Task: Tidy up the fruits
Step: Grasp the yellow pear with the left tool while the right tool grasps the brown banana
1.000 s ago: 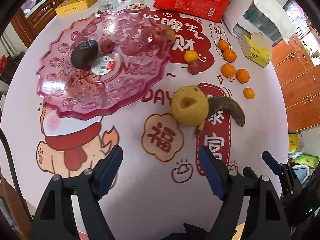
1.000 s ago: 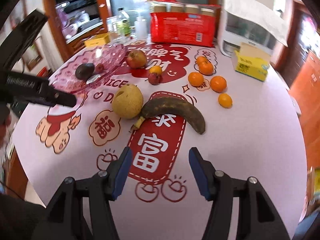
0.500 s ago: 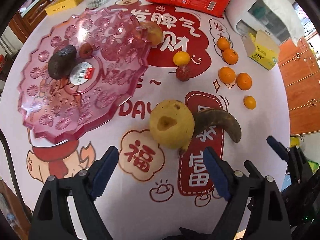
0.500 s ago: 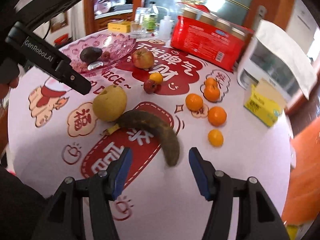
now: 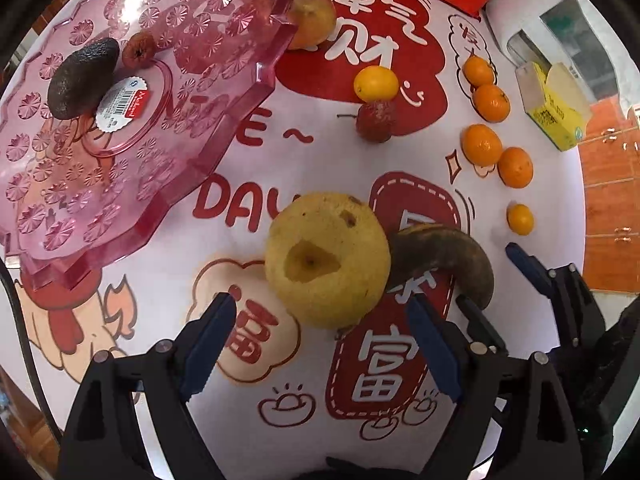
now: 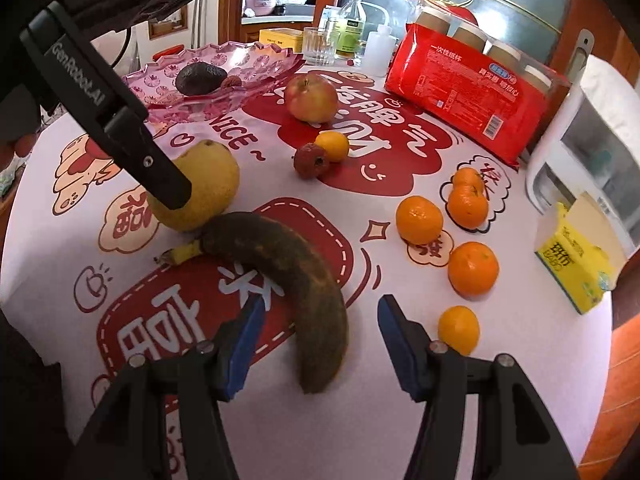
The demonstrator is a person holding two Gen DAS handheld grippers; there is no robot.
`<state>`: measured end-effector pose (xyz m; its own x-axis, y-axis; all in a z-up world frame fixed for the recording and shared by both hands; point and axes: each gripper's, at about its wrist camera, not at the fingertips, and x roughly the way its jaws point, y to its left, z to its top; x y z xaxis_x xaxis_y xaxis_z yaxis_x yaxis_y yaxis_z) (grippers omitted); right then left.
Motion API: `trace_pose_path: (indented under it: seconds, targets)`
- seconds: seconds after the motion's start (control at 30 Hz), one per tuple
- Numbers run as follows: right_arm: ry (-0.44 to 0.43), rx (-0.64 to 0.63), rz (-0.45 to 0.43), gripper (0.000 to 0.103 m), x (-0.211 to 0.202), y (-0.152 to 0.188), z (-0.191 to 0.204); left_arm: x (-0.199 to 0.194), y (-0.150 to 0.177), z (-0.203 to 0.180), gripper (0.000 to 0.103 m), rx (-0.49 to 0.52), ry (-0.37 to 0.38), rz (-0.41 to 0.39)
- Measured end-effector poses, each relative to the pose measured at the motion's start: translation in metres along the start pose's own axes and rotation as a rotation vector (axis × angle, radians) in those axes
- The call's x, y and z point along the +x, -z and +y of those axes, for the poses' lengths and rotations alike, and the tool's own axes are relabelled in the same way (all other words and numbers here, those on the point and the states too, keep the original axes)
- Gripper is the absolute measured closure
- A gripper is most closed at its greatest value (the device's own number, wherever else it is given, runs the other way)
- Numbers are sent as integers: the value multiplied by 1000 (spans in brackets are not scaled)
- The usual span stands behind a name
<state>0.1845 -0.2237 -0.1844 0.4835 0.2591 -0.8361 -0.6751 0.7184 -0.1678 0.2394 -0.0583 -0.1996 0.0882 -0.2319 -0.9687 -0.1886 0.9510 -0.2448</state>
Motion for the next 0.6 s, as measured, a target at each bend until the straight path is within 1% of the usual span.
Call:
trace_pose_path:
  seconds: [0.1, 0.23, 0.47, 0.57, 0.6]
  targets:
    - [-16, 13, -9, 44, 7, 1, -4, 6, -2, -2, 17, -26, 18, -2]
    - [-48, 26, -25, 44, 17, -2, -7, 16, -9, -6, 17, -26, 22, -1]
    - [-94, 14, -13, 46, 30, -7, -4, 24, -16, -5, 17, -43, 39, -21]
    - [-109, 18, 0, 50, 36, -10, -3, 28, -20, -6, 22, -51, 40, -25]
    - [-115, 18, 12, 50, 37, -11, -3, 30, -21, -6, 25, -53, 39, -24]
